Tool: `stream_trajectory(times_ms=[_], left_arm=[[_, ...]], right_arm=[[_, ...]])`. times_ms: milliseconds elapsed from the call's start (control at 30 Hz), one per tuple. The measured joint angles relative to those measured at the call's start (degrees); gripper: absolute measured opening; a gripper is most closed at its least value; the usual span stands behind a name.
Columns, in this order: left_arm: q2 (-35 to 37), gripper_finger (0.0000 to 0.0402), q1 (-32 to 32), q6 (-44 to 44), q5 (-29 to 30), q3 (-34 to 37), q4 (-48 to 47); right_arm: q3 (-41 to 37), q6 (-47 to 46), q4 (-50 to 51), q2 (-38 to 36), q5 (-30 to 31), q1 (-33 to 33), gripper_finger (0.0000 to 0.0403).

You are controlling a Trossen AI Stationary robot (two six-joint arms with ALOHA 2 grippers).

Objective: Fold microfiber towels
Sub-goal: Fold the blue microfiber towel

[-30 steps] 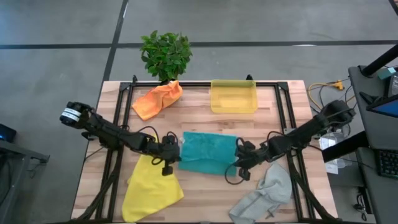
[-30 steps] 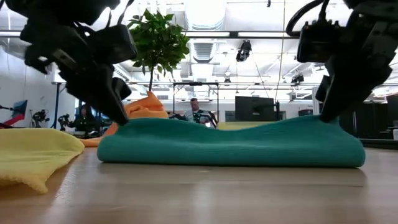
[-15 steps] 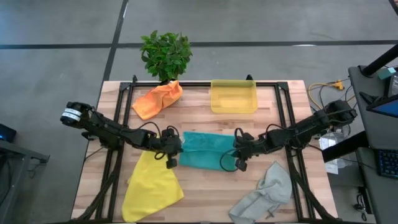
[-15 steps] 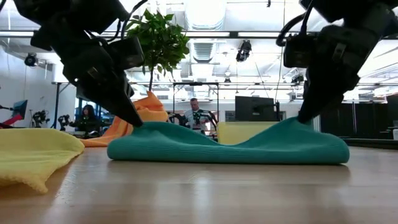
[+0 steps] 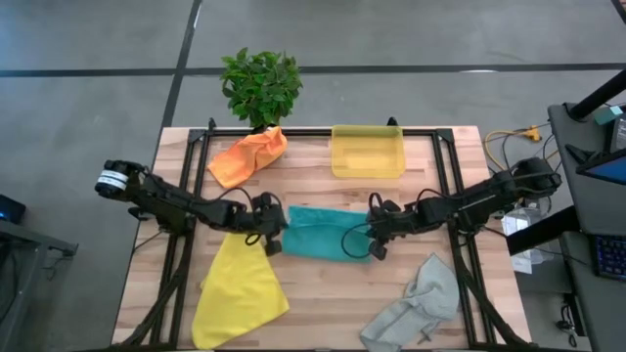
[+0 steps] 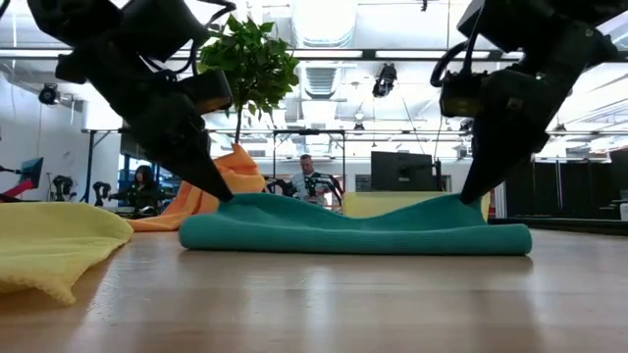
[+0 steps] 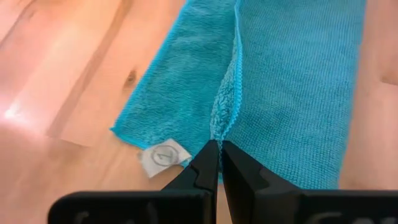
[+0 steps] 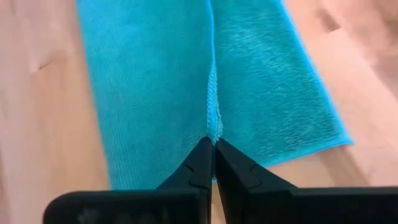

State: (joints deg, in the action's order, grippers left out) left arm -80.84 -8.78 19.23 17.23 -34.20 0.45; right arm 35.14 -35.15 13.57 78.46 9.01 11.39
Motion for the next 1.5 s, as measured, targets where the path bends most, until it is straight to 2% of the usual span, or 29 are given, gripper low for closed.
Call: stream_trajectory(times_ms=[333,633,1067,1200,1333,1500], left_arm=[[-0.1,0.0,4.1,-0.5,1.3,0.0,0.1],[-0.1,0.0,6.9,-0.6,1.7,0.4,0.7],[-0.1,0.0,7.7,-0.6,3.1,0.8,2.1],[-0.1,0.0002,7.7,-0.6,3.4,0.9,2.1],[-0.1,0.0027,7.7,-1.2,5.8,0.9,2.1],[-0.1,0.0082,7.9,-4.3,7.7,0.3,2.4]], right_arm=[[0.0,2.2,1.1,0.0,0.1,-4.4,0.0009],[-0.2,2.2,3.3,0.0,0.1,-5.2,0.0008],[-0.2,2.2,2.6,0.0,0.2,-7.9,0.0009],[-0.2,2.2,2.5,0.1,0.2,-8.8,0.0022],[-0.2,1.9,2.5,0.1,0.2,-9.9,0.0048],[0.0,1.8,2.5,0.0,0.2,-11.1,0.0081]])
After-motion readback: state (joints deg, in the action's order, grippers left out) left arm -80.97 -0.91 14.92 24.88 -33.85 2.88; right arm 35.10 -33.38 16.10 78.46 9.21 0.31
